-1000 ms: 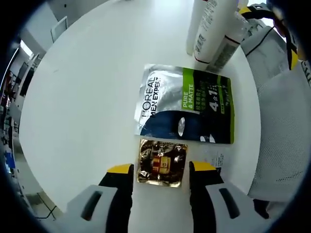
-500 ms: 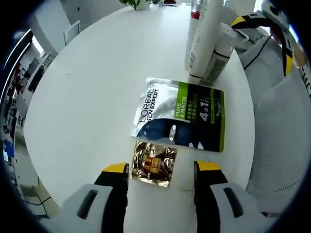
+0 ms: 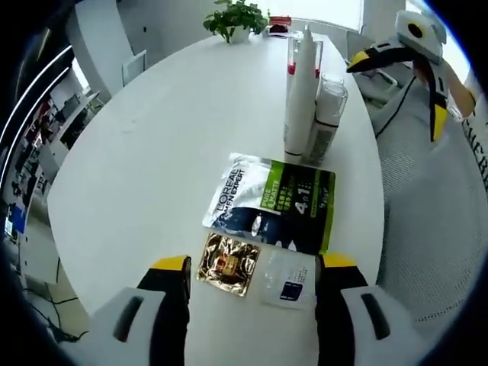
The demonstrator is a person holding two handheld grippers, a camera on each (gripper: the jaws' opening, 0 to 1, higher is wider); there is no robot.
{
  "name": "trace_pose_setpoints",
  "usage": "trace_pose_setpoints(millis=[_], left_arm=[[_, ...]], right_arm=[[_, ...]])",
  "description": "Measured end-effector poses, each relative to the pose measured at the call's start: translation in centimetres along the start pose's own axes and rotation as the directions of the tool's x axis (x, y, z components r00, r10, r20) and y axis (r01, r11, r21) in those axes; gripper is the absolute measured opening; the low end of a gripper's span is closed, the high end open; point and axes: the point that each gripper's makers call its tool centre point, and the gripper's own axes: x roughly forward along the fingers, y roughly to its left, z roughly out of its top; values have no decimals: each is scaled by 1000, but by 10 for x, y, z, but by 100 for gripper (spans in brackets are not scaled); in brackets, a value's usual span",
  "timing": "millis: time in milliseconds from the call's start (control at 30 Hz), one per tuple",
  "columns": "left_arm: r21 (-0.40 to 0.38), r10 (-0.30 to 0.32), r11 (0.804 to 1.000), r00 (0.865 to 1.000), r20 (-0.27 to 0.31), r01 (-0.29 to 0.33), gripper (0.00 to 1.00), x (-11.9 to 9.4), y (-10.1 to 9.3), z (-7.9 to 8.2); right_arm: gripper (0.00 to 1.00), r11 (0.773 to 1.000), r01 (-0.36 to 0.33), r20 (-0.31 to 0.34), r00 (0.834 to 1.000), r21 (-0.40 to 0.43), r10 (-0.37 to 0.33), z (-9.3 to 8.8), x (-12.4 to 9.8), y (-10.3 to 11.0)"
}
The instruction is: Arrange the skincare products in the storage area until every visible bottle or jar stands upright without overlapping.
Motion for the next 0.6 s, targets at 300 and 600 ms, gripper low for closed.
trace_pose_setpoints(millis=[300,600], left_arm=[[-32,8,999,998,67,-6,74,-14,-20,5],[-59,29,998,988,154,-20,83,-28,-34,16]], right_arm=[[99,1000,5,-3,1000,-14,-5,0,-2,-2],[100,1000,6,-4,1000,-26,-6,3,-2,-5]])
